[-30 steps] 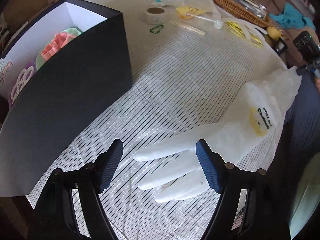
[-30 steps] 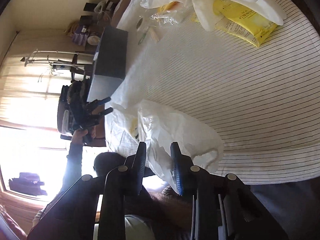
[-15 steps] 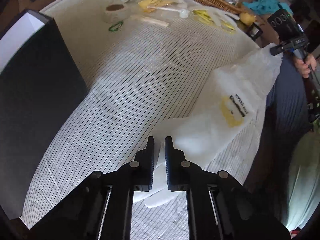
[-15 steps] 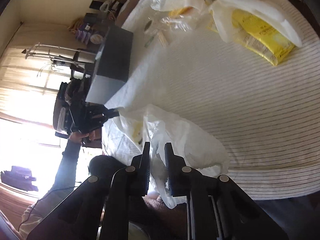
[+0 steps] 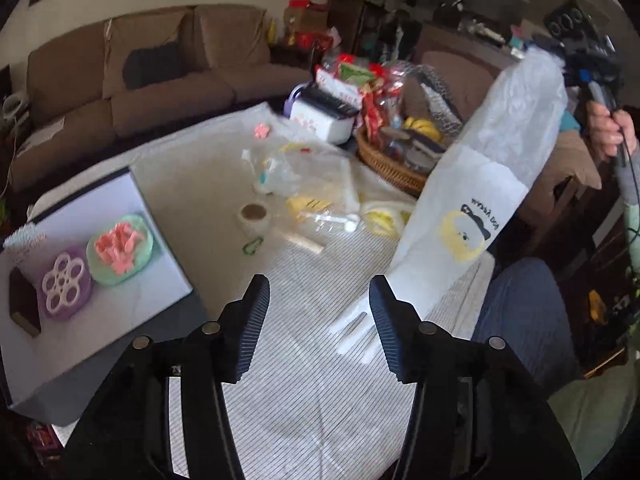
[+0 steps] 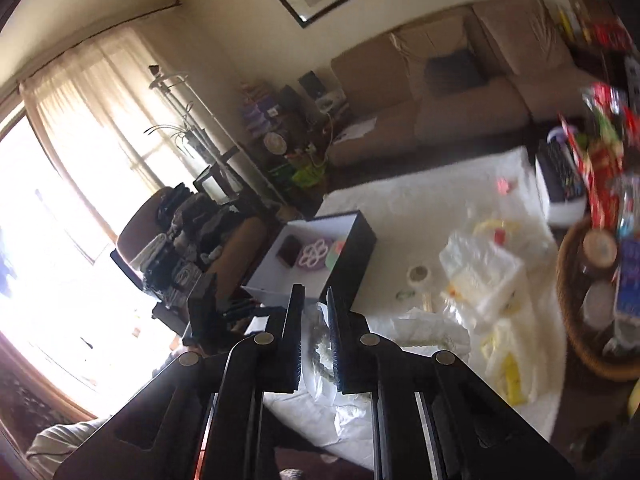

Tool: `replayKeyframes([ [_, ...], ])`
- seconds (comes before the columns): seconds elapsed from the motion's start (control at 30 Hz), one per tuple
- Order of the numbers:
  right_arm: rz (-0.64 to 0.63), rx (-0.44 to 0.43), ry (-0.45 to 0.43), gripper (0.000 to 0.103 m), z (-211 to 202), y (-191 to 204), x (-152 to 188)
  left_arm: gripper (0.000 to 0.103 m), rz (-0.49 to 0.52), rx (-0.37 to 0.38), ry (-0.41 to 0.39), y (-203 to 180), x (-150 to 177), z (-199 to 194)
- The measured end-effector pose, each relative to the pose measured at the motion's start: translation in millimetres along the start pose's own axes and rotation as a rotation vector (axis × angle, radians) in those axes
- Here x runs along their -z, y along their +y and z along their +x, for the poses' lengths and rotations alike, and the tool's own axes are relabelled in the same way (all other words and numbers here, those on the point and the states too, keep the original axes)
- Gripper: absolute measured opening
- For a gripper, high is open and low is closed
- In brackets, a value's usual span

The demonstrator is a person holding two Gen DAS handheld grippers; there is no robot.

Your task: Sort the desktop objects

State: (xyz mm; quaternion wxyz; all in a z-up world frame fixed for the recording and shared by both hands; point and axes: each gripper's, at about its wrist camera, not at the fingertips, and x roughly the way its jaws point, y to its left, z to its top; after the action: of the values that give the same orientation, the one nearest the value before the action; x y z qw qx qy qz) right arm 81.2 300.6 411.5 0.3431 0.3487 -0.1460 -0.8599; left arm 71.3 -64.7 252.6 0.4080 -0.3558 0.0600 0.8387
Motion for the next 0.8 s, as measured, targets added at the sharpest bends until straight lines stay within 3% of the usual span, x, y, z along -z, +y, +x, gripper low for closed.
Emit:
replayKeyframes([
  [0.13, -0.136, 0.033, -0.139, 0.007, -39, 63, -59, 0.062, 0.025, 0.041, -0.125, -37, -45, -7],
  [0.2, -0.162, 0.124, -0.048, 0.007, -18, 74, -68, 0.065, 0.012, 0.063, -0.166, -42, -58, -7],
  [0.27, -0.21, 0.279, 0.093, 0.007, 15, 71, -59, 0.068, -0.017, 0.085, -0.168, -45, -65, 5],
  [0.33, -0.186, 0.355, 0.114, 0.008, 24, 49, -44, 0.071, -0.025, 0.102, -0.139, -51, -63, 25],
  [0.4, -0.113, 0.373, 0.117, 0.009, 23, 13, -23, 0.077, -0.027, 0.091, -0.091, -56, -52, 48],
  [0.47, -0.11, 0.463, 0.111, 0.033, 21, -20, 8, 0.077, -0.048, 0.062, 0.003, -52, -29, 78],
  [0.5, -0.11, 0.495, 0.137, 0.061, 25, -36, 28, 0.077, -0.055, 0.044, 0.065, -47, -14, 91],
  [0.53, -0.103, 0.517, 0.176, 0.067, 32, -52, 49, 0.077, -0.057, 0.015, 0.124, -42, 3, 102],
  [0.6, -0.08, 0.513, 0.282, 0.067, 54, -81, 92, 0.077, -0.052, -0.027, 0.221, -28, 37, 113],
  [0.67, -0.121, 0.499, 0.376, 0.067, 82, -92, 131, 0.077, -0.09, -0.066, 0.265, -8, 65, 108],
  [0.8, -0.367, 0.429, 0.512, 0.067, 146, -62, 187, 0.077, -0.278, -0.081, 0.208, 33, 107, 64],
])
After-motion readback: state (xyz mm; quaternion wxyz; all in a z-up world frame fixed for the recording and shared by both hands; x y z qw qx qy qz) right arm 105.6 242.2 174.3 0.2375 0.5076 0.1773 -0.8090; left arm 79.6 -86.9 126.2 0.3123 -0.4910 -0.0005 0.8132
